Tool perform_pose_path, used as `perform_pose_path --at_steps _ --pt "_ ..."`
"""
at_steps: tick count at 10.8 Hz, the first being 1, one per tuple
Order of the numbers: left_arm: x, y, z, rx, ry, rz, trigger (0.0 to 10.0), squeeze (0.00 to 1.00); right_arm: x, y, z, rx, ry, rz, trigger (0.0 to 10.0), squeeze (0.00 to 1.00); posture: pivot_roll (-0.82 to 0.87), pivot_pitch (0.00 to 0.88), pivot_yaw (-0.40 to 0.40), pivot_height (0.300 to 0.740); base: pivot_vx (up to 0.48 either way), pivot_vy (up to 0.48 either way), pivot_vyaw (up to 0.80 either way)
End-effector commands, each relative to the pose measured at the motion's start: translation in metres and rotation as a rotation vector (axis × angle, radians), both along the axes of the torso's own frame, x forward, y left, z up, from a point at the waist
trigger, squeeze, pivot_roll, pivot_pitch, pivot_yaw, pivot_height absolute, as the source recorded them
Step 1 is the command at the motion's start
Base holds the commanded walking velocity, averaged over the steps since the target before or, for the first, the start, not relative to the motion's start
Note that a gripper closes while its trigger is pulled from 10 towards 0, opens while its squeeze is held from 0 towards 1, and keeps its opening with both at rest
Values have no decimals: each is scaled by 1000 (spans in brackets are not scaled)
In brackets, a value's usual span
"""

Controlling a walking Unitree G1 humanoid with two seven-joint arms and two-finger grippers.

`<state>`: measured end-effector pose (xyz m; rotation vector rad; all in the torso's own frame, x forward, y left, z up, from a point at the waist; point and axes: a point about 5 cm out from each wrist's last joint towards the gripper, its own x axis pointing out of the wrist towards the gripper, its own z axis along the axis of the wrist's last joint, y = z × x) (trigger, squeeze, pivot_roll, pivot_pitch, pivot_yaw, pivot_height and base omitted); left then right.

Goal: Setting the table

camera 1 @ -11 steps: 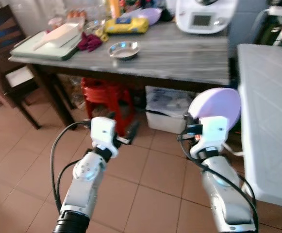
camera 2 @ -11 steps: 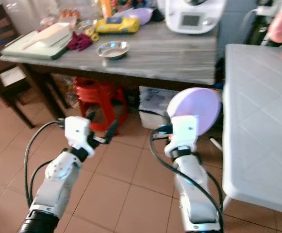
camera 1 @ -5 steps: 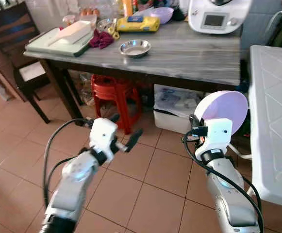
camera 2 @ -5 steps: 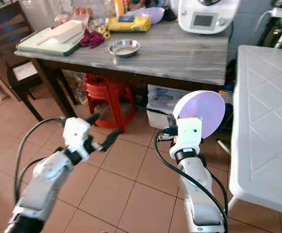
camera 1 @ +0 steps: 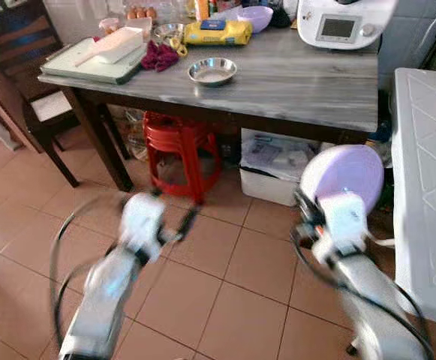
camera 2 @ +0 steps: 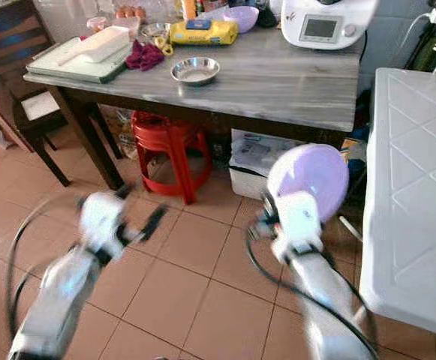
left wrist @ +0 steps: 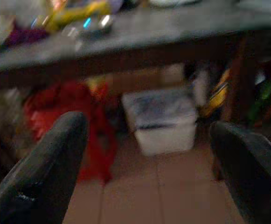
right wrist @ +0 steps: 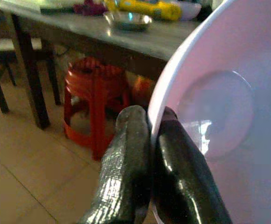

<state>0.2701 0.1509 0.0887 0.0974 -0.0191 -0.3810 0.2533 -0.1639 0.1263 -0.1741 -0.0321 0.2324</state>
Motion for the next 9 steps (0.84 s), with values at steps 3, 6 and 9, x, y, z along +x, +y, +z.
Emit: perform_pose_path --at_steps 3,6,9 --pt "-3 23 -6 -13 13 215 10000 0 -11 -11 4 72 -28 -109 10000 0 -91 16 102 740 0 0 0" --pt "4 22 -1 -66 -5 288 10000 0 -8 -1 10 199 -68 -248 10000 0 -110 28 94 740 0 0 0" --pt "8 6 -3 -77 18 216 10000 0 -2 -5 13 165 -63 -220 10000 0 -117 36 88 740 0 0 -267"
